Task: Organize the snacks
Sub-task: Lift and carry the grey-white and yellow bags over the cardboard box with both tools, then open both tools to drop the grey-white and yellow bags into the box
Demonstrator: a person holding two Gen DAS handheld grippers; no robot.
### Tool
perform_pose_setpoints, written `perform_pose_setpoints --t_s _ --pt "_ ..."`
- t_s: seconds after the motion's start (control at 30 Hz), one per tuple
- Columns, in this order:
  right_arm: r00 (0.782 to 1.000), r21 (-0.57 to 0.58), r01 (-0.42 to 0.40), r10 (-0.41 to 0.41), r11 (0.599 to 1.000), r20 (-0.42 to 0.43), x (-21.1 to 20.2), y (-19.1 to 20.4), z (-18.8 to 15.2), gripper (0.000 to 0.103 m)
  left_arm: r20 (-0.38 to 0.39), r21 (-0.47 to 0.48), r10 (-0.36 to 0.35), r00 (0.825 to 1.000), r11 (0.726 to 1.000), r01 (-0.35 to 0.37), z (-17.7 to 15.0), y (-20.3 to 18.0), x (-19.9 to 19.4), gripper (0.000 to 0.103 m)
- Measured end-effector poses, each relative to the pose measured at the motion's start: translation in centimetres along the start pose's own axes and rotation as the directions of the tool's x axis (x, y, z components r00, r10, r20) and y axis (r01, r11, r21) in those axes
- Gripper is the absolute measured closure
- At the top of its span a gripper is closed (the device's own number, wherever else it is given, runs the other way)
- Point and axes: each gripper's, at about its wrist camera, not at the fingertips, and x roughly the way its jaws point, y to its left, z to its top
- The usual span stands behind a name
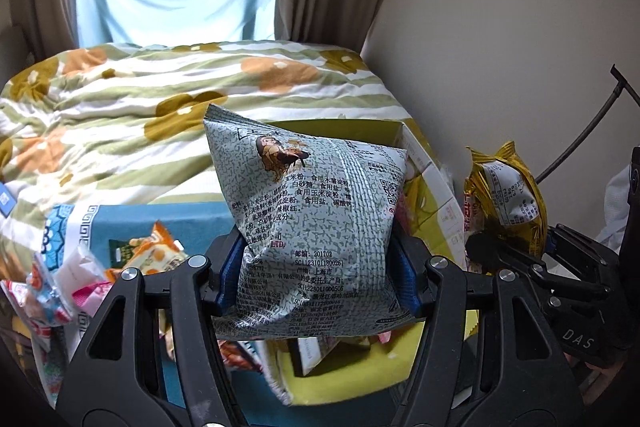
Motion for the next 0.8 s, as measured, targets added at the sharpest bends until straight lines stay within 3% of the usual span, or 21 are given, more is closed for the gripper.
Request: perform_pose_setpoints --t_s 0.13,0.2,0.27,0.3,0.43,0.6,0.8 --pt "1.000 0.008 -0.004 0.004 1.000 -0.021 0.8 -2.7 0.7 0.058 -0.054 -0.012 0.003 0.999 1.000 -0.003 0.8 -1.4 3.3 0.045" --pt "0.999 0.026 -0.009 0.010 1.000 -0.035 1.3 -3.7 1.2 0.058 -0.071 -0.005 -0.003 0.997 1.000 0.002 1.0 -1.7 4.4 0.040" --pt "0.999 0.036 -0.008 0.009 0.999 -0.046 1.7 -4.3 1.4 0.058 -0.091 0.007 0.018 0.996 1.000 -0.017 1.3 -2.1 5.1 0.008" --pt "0.999 0.038 -0.006 0.008 0.999 -0.053 2.0 -4.5 1.5 0.058 -0.096 0.016 0.040 0.995 0.999 -0.038 1.3 -2.1 5.2 0.001" --pt "0.998 0.054 0.011 -0.007 0.998 -0.064 2.9 -5.2 1.9 0.058 -0.118 0.060 0.027 0.993 0.998 -0.020 1.1 -2.0 5.5 0.000" --pt "0.997 0.088 0.024 -0.017 0.996 -0.076 3.3 -5.2 2.2 0.058 -0.141 -0.015 -0.043 0.989 0.999 0.041 0.9 -0.2 5.1 0.000" --pt "0.994 0.060 0.048 -0.042 0.997 -0.104 4.8 -4.7 3.2 0.058 -0.159 -0.058 -0.055 0.986 0.997 0.047 1.3 2.1 4.5 0.000"
